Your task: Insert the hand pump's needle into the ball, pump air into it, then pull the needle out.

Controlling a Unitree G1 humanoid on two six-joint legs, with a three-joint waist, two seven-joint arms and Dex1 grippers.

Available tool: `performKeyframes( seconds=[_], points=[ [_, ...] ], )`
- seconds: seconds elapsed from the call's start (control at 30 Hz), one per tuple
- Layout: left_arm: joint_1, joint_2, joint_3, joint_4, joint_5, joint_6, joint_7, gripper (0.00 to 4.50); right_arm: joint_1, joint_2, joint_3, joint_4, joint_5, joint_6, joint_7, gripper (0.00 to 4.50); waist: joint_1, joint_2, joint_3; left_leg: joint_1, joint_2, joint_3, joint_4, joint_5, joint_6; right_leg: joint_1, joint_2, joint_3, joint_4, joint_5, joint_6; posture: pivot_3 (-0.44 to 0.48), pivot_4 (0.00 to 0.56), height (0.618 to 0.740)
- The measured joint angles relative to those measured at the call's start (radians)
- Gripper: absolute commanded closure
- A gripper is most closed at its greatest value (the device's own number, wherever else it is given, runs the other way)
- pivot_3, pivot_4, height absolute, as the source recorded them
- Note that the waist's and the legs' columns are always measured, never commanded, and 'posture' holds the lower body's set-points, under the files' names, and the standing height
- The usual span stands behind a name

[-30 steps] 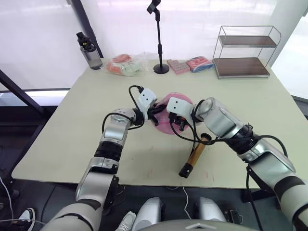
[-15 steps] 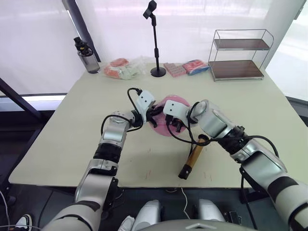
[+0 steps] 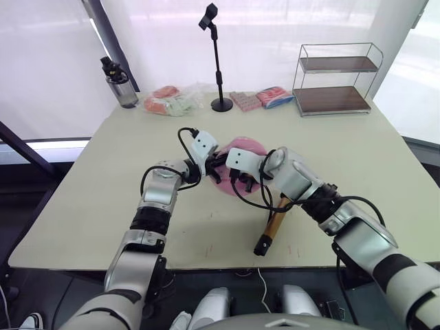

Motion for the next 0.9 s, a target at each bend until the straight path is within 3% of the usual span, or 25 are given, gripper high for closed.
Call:
performKeyframes(
  seconds=[0.27,0.4,0.6,0.9],
  points=[
    [0.000,0.009,0.002,0.006,0.000,0.007,0.000,4.50,-0.048,0.078,0.000,0.176,-0.051,-0.084,-0.008,4.12,-0.001,0.005,-0.003,0.005,-0.007,-0.020,-0.001,-0.003,-0.005,0.000,0.007,0.005,0.000,-0.001,-0.001,0.000,0.150,0.736],
    [0.006,0.019,0.009,0.017,0.001,0.020,0.001,4.50,-0.075,0.135,0.000,0.300,-0.087,-0.152,-0.032,4.12,-0.002,0.004,-0.002,0.019,-0.008,-0.027,-0.004,-0.010,-0.016,0.009,0.003,0.005,0.001,-0.003,-0.004,0.000,0.150,0.736],
    [0.012,0.022,0.010,0.018,0.005,0.026,0.005,4.50,-0.087,0.181,-0.009,0.406,-0.119,-0.218,-0.060,4.12,-0.002,0.006,-0.003,0.029,-0.008,-0.033,-0.016,-0.011,-0.019,0.010,0.004,0.005,0.001,-0.004,-0.005,0.000,0.150,0.736],
    [0.012,0.019,0.010,0.018,0.005,0.026,0.004,4.50,-0.043,0.177,-0.100,0.373,-0.111,-0.235,-0.075,4.12,-0.001,0.009,-0.003,0.033,-0.008,-0.044,-0.020,-0.013,-0.022,0.009,0.007,0.002,0.001,-0.004,-0.005,0.000,0.150,0.736]
  ],
)
